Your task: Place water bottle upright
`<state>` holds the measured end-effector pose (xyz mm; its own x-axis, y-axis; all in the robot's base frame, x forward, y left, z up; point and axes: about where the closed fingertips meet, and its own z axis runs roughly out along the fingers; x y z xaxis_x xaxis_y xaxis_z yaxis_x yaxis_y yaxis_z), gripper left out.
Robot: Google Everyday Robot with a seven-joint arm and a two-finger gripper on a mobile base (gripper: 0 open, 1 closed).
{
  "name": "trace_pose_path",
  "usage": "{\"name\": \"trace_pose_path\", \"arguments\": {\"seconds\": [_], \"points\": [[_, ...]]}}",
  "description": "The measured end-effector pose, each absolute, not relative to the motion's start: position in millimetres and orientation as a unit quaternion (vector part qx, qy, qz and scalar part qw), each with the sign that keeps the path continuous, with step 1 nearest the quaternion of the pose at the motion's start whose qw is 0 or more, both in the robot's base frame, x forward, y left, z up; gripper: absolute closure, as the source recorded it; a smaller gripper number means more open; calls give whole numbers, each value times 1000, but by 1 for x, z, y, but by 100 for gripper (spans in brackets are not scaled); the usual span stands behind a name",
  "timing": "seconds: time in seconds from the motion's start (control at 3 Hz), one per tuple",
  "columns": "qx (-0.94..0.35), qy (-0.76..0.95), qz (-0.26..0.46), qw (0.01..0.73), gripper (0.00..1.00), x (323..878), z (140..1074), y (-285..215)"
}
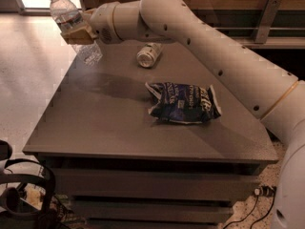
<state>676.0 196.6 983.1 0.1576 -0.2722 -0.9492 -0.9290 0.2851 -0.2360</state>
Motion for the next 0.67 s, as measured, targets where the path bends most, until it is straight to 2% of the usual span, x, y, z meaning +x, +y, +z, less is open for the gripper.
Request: {"name": "trace_pose_path", "arguments": {"seconds": [0.67], "points": [[-531,553,316,559,100,667,971,205]]}}
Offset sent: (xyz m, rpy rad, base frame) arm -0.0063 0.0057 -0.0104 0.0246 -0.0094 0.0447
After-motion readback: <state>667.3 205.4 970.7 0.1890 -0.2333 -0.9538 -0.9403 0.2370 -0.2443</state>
